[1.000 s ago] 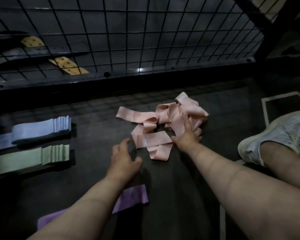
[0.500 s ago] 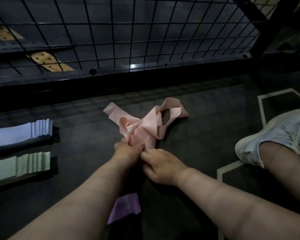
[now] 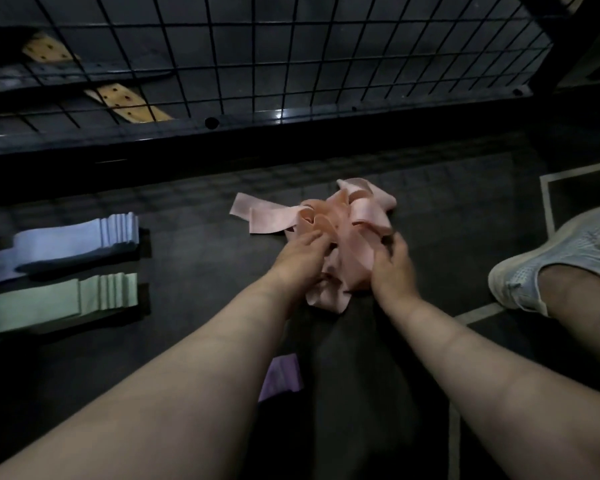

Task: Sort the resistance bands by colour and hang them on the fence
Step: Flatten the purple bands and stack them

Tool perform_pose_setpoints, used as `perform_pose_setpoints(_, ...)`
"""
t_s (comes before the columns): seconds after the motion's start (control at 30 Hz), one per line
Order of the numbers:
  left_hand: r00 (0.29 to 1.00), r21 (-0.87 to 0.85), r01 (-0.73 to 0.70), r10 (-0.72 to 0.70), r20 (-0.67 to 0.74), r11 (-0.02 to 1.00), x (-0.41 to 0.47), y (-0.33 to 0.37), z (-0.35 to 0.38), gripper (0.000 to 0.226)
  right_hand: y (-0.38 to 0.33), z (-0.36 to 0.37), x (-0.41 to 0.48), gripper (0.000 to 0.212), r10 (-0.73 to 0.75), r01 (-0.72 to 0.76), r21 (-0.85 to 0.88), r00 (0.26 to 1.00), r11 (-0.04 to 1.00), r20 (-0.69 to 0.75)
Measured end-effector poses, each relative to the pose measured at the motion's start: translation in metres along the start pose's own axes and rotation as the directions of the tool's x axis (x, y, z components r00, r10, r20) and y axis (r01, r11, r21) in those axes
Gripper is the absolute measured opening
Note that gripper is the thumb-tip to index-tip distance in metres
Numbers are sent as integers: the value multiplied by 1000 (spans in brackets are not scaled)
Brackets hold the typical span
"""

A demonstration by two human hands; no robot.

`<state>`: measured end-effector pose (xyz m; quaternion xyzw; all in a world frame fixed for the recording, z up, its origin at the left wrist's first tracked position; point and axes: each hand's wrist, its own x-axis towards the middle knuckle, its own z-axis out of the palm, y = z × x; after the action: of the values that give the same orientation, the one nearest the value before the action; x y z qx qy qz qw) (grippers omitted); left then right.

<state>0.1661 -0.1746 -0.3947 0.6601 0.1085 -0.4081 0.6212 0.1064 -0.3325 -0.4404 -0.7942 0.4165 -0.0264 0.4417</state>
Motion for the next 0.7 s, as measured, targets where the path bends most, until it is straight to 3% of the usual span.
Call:
perform_pose_setpoints(0.1, 964, 40, 120, -107, -243, 992, 6, -21, -19, 34, 8, -7, -35, 53, 8, -24, -171, 996, 985, -94)
perform_pose_setpoints(0.2, 926, 75, 153, -116, -359, 985, -6, -37, -48, 15, 13, -1, -90, 43, -153, 117, -256, 980, 960, -127)
perform_pose_setpoints(0.27, 918, 128, 127, -68, -392, 984, -16, -51, -69, 16, 25, 12, -123, 41, -236, 226, -273, 972, 935, -3)
perform_pose_setpoints(0.37, 887, 179, 111, -17, -462, 978, -44, -71, -103, 12, 32, 33, -159, 36, -140, 197, -268, 966, 943, 215)
perform_pose_setpoints(0.47, 787, 305, 190, 41, -616, 933, -90, -86, -140, 25, 29, 47, -184, 43, -1, 81, -310, 968, 947, 251)
perform_pose_setpoints(0.6, 581, 351, 376, 77, -810, 858, -142, -110, -173, 43, 30, 53, -192, 49, 77, -10, -315, 976, 949, 201)
perform_pose_setpoints(0.7, 487, 193, 494, -85, -869, 848, -159, -127, -190, 61, 25, 54, -191, 45, 105, -39, -319, 976, 947, 191)
